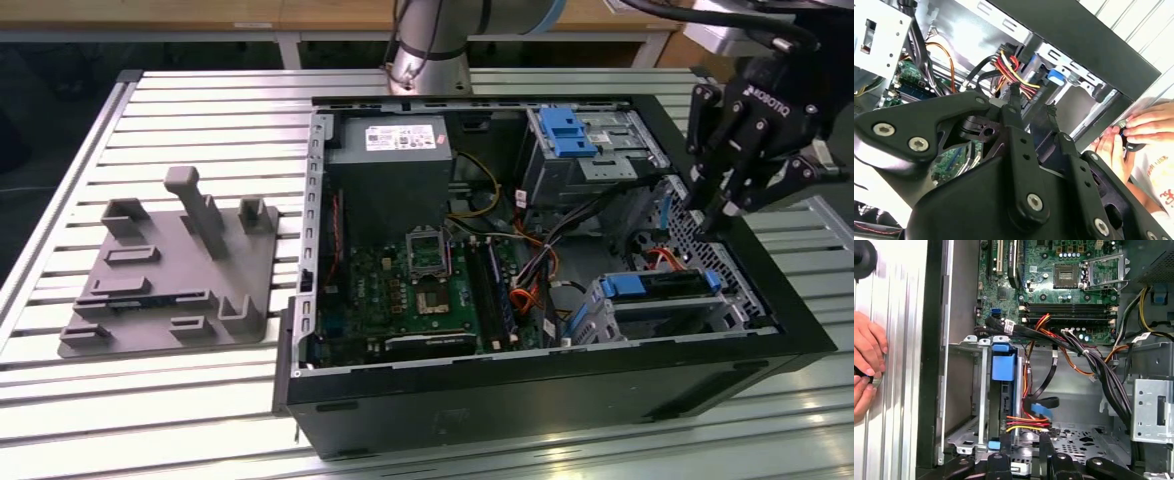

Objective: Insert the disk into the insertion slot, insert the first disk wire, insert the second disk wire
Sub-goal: 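Insert the second disk wire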

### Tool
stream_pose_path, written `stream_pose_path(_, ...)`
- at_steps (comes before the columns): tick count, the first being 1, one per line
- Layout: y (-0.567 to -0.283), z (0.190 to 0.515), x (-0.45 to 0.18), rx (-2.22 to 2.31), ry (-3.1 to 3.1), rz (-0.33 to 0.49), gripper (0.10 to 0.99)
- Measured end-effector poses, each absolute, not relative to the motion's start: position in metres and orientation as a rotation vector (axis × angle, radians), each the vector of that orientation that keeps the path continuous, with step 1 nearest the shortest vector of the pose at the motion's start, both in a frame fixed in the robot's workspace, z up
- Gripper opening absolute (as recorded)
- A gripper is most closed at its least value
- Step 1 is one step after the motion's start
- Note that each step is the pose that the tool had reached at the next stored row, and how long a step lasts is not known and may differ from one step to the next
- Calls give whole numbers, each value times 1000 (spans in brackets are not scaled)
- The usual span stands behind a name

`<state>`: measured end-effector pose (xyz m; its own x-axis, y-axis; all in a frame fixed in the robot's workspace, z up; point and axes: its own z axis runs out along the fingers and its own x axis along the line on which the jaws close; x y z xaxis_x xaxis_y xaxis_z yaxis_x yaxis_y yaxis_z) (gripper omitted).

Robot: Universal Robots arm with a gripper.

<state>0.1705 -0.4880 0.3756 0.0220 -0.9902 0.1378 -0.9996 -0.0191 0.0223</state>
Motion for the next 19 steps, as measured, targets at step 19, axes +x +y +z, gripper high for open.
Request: stream_pose_path(19,-459,367,146,2082,-2067,237,357)
